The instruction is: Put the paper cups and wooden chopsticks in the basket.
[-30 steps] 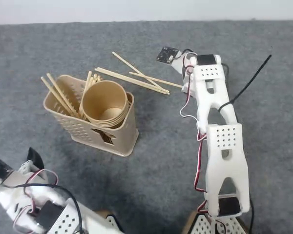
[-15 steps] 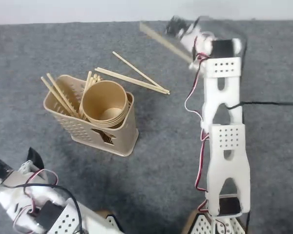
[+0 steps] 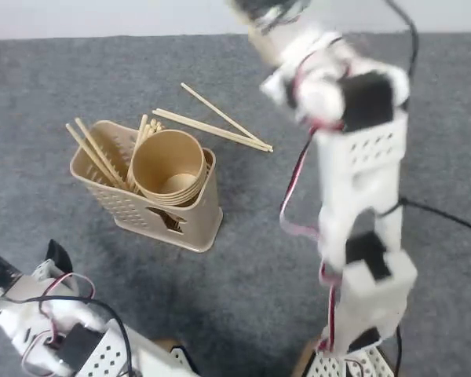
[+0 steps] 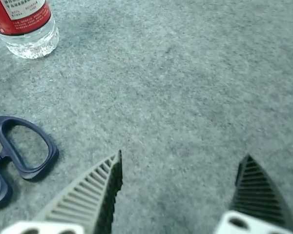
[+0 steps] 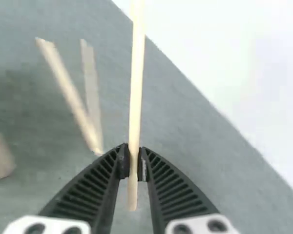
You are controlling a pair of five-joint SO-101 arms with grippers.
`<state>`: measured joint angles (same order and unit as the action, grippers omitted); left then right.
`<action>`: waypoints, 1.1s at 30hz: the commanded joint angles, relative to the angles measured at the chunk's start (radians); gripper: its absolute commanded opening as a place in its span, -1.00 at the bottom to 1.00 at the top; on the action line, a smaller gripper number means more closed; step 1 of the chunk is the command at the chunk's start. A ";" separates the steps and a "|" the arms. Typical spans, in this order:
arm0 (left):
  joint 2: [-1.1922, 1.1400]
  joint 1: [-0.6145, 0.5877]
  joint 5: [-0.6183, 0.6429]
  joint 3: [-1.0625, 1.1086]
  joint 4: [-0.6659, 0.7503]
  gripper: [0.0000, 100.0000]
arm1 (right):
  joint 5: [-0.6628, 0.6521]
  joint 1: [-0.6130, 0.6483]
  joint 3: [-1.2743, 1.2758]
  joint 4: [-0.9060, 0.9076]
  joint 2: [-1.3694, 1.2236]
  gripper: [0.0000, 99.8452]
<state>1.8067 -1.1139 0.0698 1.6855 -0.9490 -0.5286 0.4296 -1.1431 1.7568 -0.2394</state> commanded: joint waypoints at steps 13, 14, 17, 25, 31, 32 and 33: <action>0.009 0.000 -0.005 -0.004 -0.003 -0.31 | 0.041 0.455 0.238 -0.077 0.245 -0.99; 0.011 0.000 -0.003 -0.004 -0.003 -0.31 | 0.040 0.472 0.238 -0.077 0.236 -0.99; 0.011 0.005 0.026 -0.004 -0.003 -0.31 | 0.034 0.504 0.239 -0.077 0.180 -0.99; 0.012 0.253 0.328 -0.047 0.005 -0.30 | 0.000 0.507 0.238 -0.047 0.170 -0.99; 0.012 0.331 0.669 -0.278 0.098 -0.30 | 0.002 0.504 0.244 0.030 0.225 -0.99; 0.012 0.371 0.721 -0.325 0.081 -0.30 | 0.002 0.503 0.244 0.033 0.229 -0.99; 0.012 0.417 0.770 -0.377 0.063 -0.30 | 0.002 0.503 0.253 0.033 0.234 -0.99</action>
<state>1.8067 -0.7979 0.6974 1.4630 -0.8769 -0.5163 0.9298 -0.8961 1.7553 -0.0568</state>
